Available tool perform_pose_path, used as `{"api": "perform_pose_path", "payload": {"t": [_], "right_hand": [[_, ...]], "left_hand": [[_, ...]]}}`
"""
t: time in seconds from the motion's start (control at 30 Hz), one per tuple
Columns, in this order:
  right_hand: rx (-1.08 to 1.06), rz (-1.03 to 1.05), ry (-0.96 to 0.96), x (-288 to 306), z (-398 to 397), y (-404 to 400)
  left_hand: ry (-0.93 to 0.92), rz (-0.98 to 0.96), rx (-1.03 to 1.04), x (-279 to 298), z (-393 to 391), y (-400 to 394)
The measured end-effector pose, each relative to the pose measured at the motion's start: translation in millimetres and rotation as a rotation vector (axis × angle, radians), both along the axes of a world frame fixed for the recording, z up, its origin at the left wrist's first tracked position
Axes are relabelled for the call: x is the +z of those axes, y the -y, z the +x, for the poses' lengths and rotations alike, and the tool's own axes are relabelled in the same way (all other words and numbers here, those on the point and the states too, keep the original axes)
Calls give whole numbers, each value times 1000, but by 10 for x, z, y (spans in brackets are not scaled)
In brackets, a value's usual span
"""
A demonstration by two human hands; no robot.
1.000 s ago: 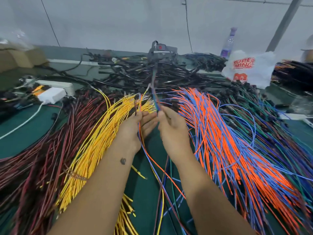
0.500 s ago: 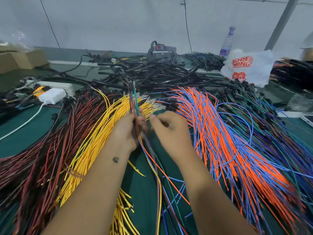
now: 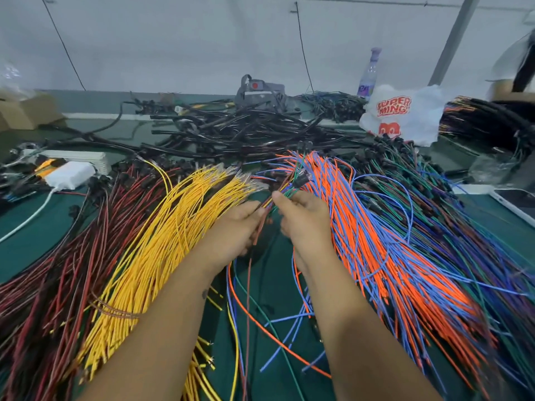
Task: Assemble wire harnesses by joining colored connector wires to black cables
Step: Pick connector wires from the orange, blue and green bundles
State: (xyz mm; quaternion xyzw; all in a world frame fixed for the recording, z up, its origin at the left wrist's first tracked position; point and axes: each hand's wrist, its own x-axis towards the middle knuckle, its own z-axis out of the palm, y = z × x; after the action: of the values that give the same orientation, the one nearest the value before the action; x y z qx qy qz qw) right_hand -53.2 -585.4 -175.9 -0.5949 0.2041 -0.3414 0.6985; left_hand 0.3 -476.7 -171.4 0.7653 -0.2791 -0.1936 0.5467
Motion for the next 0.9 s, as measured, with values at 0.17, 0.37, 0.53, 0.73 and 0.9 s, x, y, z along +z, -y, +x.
{"api": "perform_pose_path", "payload": {"t": [0.17,0.37,0.53,0.73,0.9], "right_hand": [[64,57,58,22,-23,-12],[42,-72,120,9,-25,-54],[51,-69,144,-4,-4,-37],[-28,36,154,-18,-2,21],[47,82,195,-10,4,-13]], "left_hand": [[-24,-41,-89,6,-10,-10],[-291,-166,-132,9,23,-15],[-364,-190,-60,41,28,-20],[-12,-119,9,25,-85,54],[97,-155,-18,41,-97,14]]}}
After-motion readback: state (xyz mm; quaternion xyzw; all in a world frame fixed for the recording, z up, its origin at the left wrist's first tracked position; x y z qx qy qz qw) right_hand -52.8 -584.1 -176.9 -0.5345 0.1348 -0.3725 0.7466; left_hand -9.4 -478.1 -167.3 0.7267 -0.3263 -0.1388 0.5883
